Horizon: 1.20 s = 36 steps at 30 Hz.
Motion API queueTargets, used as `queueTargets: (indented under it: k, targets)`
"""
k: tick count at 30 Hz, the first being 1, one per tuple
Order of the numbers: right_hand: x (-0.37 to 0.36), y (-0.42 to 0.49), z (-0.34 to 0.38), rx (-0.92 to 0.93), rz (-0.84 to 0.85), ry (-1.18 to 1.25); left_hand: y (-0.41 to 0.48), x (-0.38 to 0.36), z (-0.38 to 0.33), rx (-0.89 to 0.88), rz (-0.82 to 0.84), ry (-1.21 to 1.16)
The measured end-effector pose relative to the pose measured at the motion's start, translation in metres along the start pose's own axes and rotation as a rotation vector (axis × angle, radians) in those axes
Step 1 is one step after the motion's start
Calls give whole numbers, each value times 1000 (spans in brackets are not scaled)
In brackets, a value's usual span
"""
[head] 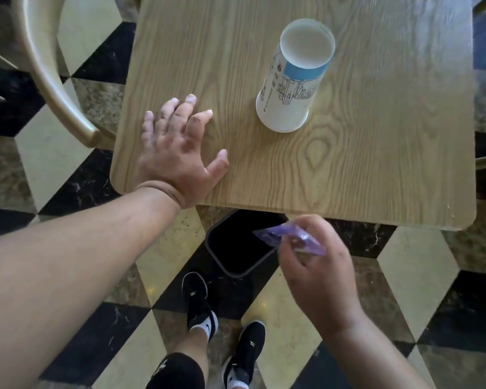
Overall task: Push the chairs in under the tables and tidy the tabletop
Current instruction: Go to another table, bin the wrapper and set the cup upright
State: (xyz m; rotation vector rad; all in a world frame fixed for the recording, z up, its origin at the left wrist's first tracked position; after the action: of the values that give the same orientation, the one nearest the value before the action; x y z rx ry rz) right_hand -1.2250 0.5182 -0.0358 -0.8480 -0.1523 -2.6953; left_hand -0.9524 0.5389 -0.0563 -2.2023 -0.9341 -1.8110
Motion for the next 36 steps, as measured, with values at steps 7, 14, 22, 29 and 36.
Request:
queueTargets:
  k: [7, 14, 22, 29, 36]
  targets:
    - [-90, -24, -60, 47, 329, -273, 0, 0, -1, -5, 0, -8]
    - [-110, -37, -59, 56, 543, -388, 0, -1, 0, -9, 3, -4]
    - [-44, 19, 58, 301, 110, -29, 0, -1, 1, -7, -2, -4]
    - [-19, 107, 35, -76, -197, 103, 0, -1, 0, 1, -6, -11]
    - [-19, 164, 65, 40, -269, 169, 1, -2, 1, 8, 18, -10]
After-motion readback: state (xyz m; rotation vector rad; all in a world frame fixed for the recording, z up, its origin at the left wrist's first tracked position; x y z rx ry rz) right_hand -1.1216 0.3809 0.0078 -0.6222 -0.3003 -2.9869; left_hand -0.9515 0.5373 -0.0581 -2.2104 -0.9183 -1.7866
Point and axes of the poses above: each hand's wrist, its own y-axis towards the middle knuckle, its own x-axis out of the back of the hand, z = x × y, the point moved 10 cm from there along y, towards the middle knuckle, and after that the axes turned 15 degrees about -z, right-handed, at the moved point
